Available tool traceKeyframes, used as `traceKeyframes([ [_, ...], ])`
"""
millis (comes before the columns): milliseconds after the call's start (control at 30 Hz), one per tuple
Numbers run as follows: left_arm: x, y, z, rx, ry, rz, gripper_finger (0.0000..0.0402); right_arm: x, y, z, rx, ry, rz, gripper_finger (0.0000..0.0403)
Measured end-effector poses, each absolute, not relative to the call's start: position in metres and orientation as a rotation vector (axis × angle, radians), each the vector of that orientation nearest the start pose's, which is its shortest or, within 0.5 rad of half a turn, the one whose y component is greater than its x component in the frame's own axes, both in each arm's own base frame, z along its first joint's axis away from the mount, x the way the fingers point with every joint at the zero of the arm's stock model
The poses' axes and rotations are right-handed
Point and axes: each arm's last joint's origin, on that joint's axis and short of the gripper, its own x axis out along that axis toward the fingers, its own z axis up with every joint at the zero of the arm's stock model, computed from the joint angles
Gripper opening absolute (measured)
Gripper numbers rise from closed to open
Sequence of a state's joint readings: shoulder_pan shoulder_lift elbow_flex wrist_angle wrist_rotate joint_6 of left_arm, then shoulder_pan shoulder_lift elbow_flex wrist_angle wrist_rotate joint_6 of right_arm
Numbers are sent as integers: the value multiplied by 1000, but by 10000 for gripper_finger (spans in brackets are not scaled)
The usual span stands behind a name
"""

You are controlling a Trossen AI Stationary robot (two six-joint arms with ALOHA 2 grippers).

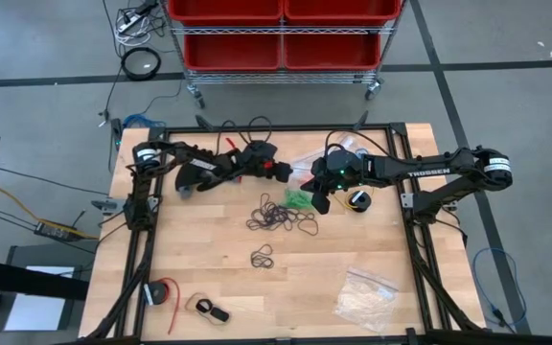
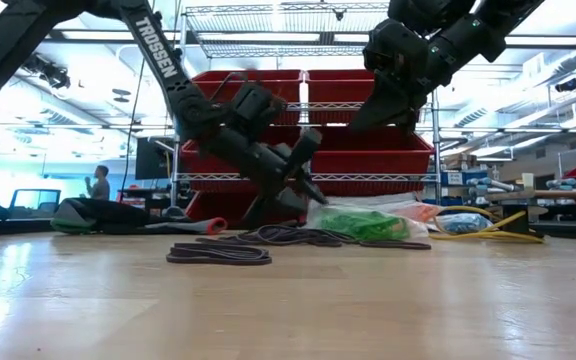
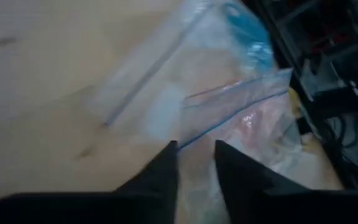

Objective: Sort rubber bands
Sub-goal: Open the transparent zip bag

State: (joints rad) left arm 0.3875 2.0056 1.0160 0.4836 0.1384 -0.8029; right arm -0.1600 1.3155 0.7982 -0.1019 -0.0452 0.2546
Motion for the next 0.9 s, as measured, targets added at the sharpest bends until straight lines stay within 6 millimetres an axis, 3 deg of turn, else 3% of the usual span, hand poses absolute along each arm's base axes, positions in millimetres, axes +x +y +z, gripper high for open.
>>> traceKeyframes([
  [100, 385, 138, 134, -843, 368, 375, 32, 271, -42, 234, 313, 599, -190, 0],
  [167, 390, 131, 138, -821, 377, 346, 11, 272, -41, 234, 311, 600, -185, 0],
  [467, 395, 101, 152, -580, 512, 215, 3, 273, -32, 233, 312, 610, -158, 0],
  [700, 388, 61, 196, -260, 513, 158, 1, 272, -32, 236, 309, 596, -170, 0],
  [900, 373, 28, 224, -10, 546, 187, 1, 264, -32, 251, 279, 529, -187, 0],
])
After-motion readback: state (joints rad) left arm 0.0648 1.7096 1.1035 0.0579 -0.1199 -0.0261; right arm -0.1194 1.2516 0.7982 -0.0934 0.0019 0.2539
